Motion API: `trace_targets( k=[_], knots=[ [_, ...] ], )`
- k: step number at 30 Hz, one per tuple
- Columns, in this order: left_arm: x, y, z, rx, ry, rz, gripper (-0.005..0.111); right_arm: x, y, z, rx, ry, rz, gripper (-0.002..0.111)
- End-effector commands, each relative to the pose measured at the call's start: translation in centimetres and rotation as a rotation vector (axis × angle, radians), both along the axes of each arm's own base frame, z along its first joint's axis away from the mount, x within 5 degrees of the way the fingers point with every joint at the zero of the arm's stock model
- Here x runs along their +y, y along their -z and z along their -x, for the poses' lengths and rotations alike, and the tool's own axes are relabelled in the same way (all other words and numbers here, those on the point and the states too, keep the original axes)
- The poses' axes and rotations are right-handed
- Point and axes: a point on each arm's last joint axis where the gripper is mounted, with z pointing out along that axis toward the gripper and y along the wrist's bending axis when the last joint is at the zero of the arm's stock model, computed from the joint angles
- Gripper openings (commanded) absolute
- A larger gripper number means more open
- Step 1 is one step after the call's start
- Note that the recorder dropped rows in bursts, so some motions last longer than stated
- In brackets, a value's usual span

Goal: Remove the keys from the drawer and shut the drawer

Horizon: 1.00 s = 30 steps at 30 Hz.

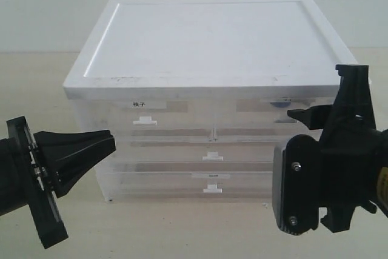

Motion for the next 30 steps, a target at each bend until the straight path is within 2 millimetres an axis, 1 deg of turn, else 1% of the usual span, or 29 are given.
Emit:
trace_targets(
  k=[1,6,10,11,13,14,15,16,20,24,30],
  knots=[
    [-0.2,-0.1,0.0,0.001,0.013,0.012,0.005,1.3,-0.1,-1.1,0.017,0.020,-0.006,0.039],
    [-0.2,-0.1,0.0,0.001,0.013,0.012,0.005,2.5,0.2,-2.6,-0.002,0.082,0.045,0.039],
    [-0.2,-0.1,0.0,0.001,0.013,0.012,0.005,2.8,-0.4,-2.5,-0.012,0.079,0.011,0.037],
    [-0.1,-0.1,0.0,0.001,0.010,0.013,0.005,2.7,-0.5,-2.5,-0.019,0.089,0.009,0.033],
    [-0.1,-0.1,0.0,0.001,0.010,0.013,0.005,2.5,-0.7,-2.6,-0.034,0.103,0.006,0.020],
    [-0.1,-0.1,0.0,-0.003,0.010,0.011,0.005,2.4,-0.8,-2.5,-0.039,0.107,0.004,0.010],
    [-0.1,-0.1,0.0,-0.006,0.011,0.009,0.005,2.4,-0.9,-2.6,-0.042,0.111,0.004,0.003],
    [-0.1,-0.1,0.0,-0.006,0.011,0.009,0.005,2.3,-0.9,-2.6,-0.048,0.117,0.004,0.000],
    [-0.1,-0.1,0.0,-0.004,0.008,0.010,0.005,2.3,-1.0,-2.6,-0.050,0.122,0.006,0.000],
    [-0.1,-0.1,-0.1,-0.006,0.007,0.010,0.005,2.0,-1.3,-2.1,-0.007,0.123,-0.031,0.000],
    [-0.1,-0.1,-0.1,-0.012,0.008,0.005,0.005,0.2,-3.5,-0.9,-0.003,0.155,-0.133,0.000]
  ],
)
